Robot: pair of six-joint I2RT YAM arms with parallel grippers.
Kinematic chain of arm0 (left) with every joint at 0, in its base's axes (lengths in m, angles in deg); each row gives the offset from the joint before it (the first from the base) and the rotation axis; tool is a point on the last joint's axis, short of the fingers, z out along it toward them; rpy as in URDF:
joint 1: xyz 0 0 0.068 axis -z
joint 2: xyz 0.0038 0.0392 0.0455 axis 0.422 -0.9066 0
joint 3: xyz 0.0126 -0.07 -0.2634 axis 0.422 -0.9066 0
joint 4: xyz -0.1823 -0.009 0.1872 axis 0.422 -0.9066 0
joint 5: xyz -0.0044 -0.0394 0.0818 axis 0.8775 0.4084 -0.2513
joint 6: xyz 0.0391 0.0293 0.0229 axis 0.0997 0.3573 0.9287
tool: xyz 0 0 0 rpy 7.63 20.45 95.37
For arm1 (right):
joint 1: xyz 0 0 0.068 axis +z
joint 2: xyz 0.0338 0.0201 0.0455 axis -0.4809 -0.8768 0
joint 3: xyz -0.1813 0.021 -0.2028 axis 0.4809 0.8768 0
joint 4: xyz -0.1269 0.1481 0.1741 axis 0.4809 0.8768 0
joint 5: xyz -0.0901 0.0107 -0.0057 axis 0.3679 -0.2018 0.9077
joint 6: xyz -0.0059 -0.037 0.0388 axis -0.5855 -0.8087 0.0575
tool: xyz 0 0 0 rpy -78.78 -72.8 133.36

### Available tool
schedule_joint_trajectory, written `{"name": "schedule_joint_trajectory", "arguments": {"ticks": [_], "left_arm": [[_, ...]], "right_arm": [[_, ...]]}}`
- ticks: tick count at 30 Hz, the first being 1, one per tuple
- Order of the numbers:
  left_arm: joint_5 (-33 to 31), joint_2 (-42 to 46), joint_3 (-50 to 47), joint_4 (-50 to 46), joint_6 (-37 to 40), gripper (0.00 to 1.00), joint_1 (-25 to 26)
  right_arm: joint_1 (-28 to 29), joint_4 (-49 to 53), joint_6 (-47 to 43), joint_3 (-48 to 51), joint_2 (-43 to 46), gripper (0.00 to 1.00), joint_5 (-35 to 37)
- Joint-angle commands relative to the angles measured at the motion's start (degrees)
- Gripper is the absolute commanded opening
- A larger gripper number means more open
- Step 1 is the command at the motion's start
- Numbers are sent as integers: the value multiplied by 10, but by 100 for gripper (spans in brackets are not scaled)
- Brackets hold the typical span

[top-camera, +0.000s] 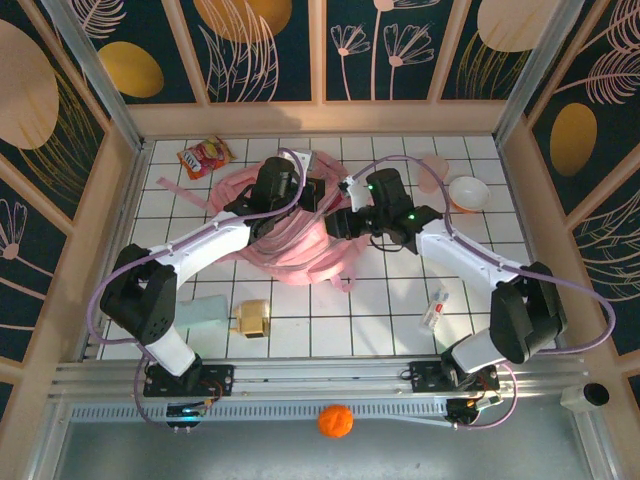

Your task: Pack books, pencil case, and school supplies into a backpack

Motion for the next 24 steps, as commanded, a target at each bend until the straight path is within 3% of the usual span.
{"name": "schedule_joint_trajectory", "arguments": {"ticks": [1,5,10,14,18,24], "left_arm": [[6,22,29,74,-20,0,-2],[-21,20,32,68,-27,0,-3],[-61,10,38,53,-31,0,-2],[-55,4,41,63,-40,0,-2],[-29,0,45,71,-50,0,-2],[56,22,20,91,35,0,-3]], "right_arm": [[8,-23,-1,-8,-8,24,8],[10,-17,7,-5,-1,7,6],[15,-23,39,7,26,0,9],[18,-57,73,32,38,0,-2],[10,-41,80,30,39,13,11],[-40,-43,122,35,100,33,-27]]}}
